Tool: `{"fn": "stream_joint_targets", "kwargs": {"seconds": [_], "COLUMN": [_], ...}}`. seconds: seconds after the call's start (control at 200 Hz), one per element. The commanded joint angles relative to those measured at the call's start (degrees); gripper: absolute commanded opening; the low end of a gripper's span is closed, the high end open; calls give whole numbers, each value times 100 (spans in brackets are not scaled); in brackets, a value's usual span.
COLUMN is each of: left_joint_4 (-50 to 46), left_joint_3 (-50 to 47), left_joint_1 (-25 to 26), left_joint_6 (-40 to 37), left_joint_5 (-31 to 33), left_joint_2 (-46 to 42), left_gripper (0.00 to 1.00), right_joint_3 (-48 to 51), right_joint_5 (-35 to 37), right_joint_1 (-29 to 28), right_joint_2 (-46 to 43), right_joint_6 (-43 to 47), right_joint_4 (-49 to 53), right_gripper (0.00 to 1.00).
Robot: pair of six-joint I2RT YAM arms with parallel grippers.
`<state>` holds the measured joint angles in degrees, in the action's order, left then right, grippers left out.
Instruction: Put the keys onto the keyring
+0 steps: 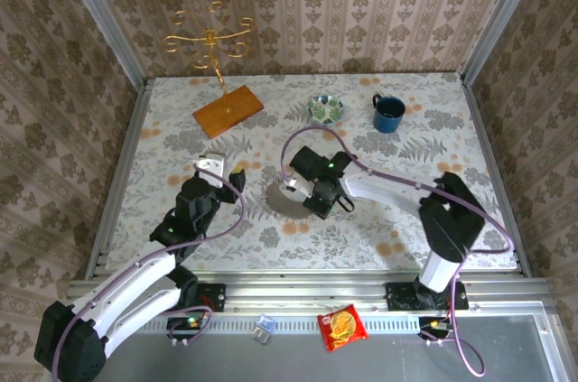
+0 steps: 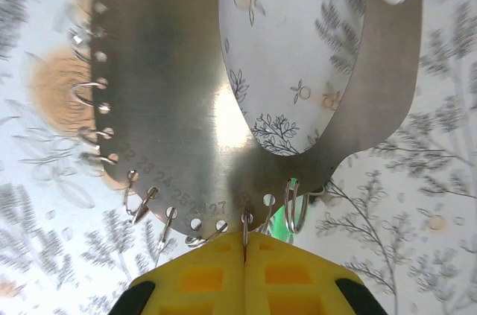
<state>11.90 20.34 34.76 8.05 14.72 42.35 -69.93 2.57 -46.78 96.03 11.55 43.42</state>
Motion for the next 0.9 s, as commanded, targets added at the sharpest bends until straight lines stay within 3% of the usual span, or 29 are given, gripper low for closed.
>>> {"fn": "stream_joint_targets", "kwargs": {"seconds": [0.0,0.275,0.435,0.61,0.895], "left_joint_4": [-65,-111,-130,873,1773], "left_joint_3": [146,209,271,-51,36], "left_joint_1": [-49,-49,-40,54,425], "left_joint_6": [-739,-2063,-2507,-2675,-2566], "left_joint_5": [-623,-2576,-3888,-5313,-6038], "left_joint_2": [-112,-218,-59,380,1396], "left_gripper": [63,52,38,19,19], "right_joint_3": [107,206,225,278,174], "right_joint_5": [-239,-954,-1279,-1347,-1435], "right_joint_1": [-46,-45,-46,-103,-279], "right_joint_2": [-558,-1470,-1795,-1890,-1842], "right_joint_6": [547,1444,1764,1987,2152], "right_joint_4": [-46,-285,-342,-472,-423], "right_gripper": [0,0,0,0,0]}}
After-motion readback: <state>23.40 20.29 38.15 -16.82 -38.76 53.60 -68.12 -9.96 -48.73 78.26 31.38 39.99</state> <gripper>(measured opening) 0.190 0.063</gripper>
